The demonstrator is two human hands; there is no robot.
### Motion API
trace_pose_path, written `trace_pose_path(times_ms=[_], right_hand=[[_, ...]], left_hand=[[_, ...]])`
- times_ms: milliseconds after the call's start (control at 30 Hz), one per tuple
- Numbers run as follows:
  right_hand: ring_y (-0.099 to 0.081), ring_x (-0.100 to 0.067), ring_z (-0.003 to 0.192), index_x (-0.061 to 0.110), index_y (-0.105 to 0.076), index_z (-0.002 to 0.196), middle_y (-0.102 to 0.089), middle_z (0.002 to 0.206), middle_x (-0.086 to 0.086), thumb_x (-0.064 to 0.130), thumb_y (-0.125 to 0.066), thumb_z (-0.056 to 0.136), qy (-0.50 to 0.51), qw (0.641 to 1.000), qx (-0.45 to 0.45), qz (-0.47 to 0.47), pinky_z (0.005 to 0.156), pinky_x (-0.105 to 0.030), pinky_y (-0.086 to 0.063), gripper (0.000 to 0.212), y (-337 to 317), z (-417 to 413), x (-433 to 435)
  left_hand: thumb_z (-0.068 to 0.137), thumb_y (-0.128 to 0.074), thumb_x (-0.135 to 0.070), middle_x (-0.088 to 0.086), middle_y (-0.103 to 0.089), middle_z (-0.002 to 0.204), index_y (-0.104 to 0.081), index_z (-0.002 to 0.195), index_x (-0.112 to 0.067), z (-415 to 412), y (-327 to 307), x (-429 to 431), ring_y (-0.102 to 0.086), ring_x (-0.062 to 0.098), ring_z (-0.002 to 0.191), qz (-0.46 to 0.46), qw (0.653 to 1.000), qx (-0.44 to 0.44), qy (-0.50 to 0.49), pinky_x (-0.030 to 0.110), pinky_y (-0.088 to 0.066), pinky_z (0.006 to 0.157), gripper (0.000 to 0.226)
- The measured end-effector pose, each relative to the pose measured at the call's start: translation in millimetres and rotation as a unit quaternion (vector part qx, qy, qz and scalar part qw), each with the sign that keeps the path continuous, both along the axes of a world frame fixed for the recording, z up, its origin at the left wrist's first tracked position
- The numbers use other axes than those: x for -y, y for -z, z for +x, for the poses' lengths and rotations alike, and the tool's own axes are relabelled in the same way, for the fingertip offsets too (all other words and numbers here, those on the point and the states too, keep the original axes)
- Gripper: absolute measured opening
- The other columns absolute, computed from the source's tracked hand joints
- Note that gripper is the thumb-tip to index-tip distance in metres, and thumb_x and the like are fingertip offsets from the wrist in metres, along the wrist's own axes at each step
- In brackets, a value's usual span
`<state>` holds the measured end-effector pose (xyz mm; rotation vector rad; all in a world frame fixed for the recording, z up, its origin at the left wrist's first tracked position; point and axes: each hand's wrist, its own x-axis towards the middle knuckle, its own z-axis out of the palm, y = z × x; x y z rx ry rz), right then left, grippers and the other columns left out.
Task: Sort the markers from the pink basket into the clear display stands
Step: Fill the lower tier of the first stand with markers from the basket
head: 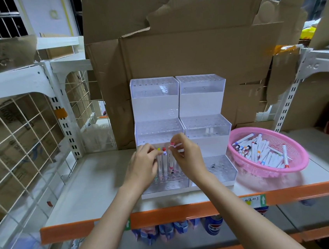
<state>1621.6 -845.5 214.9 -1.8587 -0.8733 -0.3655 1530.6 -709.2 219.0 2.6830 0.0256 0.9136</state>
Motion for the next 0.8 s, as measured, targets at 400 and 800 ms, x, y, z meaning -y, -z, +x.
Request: trace_pose_path(times_ms=[400, 800], right_hand=[[-0.06, -0.021, 0.068, 0.012, -0.059, 0.087, -0.061, 0.077, 0.001, 0.001, -0.061, 0.083, 0.01, 0.999, 0.007, -0.045, 0.063, -0.033, -0.053, 0.012, 17.9, 2.4, 0.2], [-0.051, -0.013, 0.065, 0.01, -0.062, 0.088, -0.055, 0.077, 0.005, 0.011, -0.068, 0.086, 0.016, 0.995, 0.002, -0.103, 0.058, -0.02, -0.037, 0.007, 7.8, 8.0, 6.1]], left_hand=[[0.073, -0.061, 0.006, 0.004, -0.056, 0.09, -0.07, 0.107, -0.013, -1.3, 0.5, -0.5, -0.056, 0.025, 0.089, 0.003, 1.0, -0.013, -0.007, 0.037, -0.05, 0.073, 0.04], [0.073, -0.072, -0.01, 0.0, -0.056, 0.101, -0.066, 0.111, -0.019, -2.3, 6.1, -2.4, -0.056, 0.023, 0.098, 0.036, 0.999, -0.036, -0.016, 0.036, -0.047, 0.078, 0.04]])
